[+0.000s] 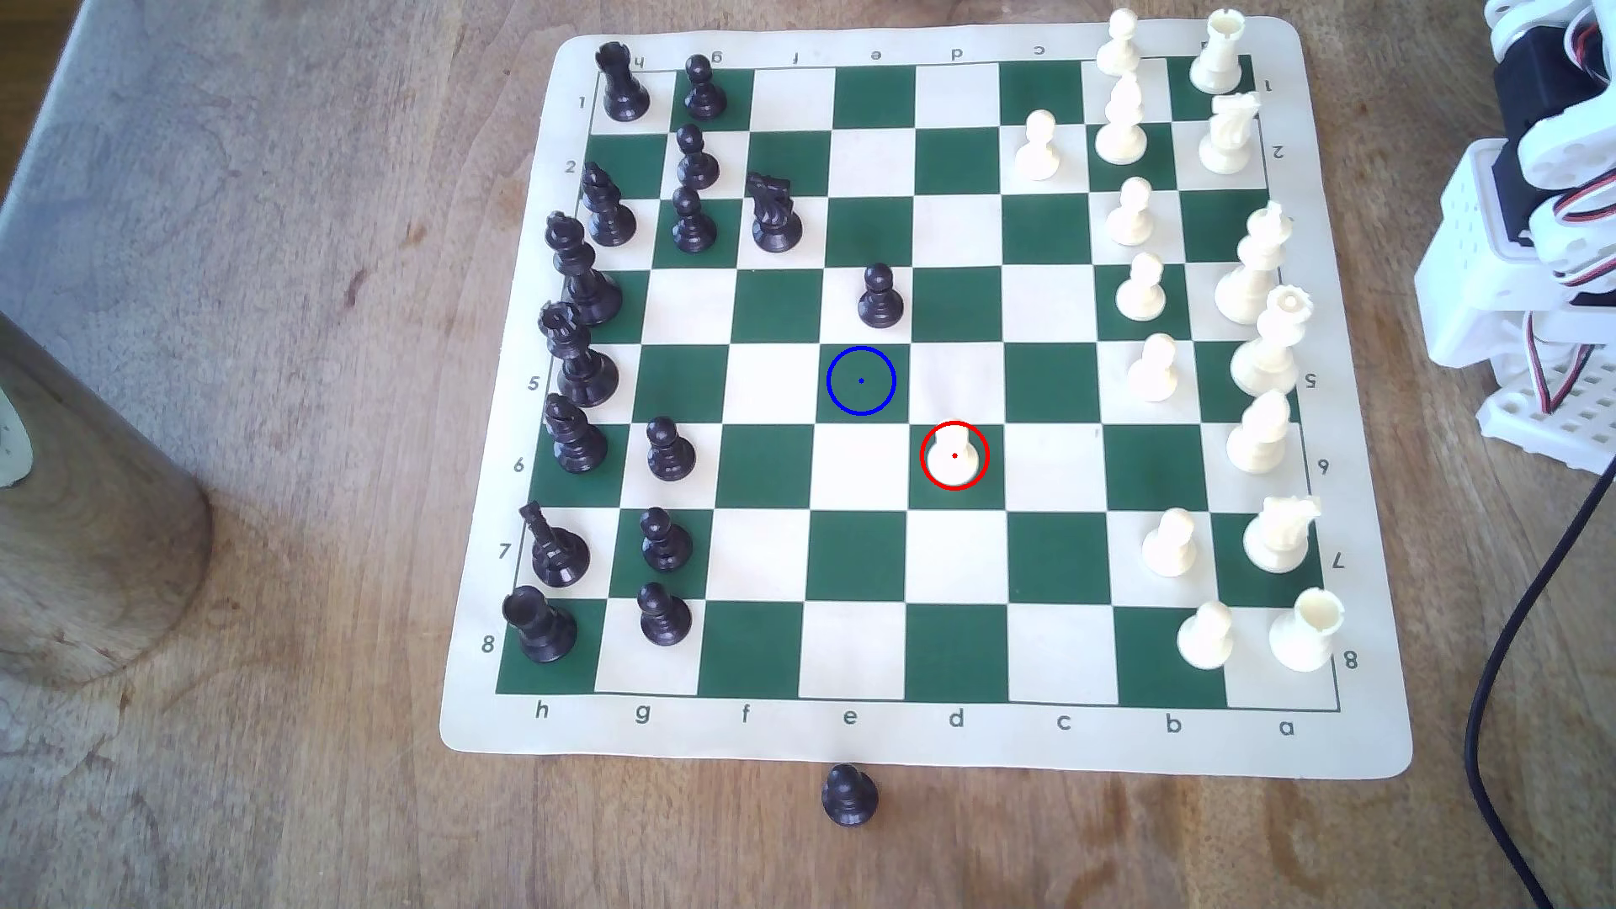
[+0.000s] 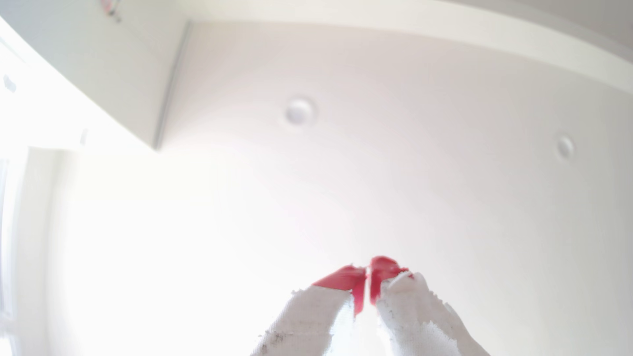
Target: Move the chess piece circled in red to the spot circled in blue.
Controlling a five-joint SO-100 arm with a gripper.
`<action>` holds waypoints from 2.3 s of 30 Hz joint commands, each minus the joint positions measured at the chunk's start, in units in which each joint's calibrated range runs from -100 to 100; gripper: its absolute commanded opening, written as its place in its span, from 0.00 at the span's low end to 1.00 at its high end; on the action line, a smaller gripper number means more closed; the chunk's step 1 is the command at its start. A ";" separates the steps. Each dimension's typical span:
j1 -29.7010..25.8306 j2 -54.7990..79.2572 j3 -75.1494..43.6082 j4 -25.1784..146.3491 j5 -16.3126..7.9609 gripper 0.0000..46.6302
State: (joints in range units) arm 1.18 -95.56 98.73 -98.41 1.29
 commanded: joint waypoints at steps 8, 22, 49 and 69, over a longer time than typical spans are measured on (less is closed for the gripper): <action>-1.30 -0.28 -8.44 42.55 0.00 0.00; -2.00 0.57 -26.48 104.14 -0.39 0.02; -16.16 44.03 -67.37 163.68 -16.95 0.02; -12.48 75.02 -77.16 164.09 -22.71 0.33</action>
State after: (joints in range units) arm -12.17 -22.08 27.34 67.57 -21.51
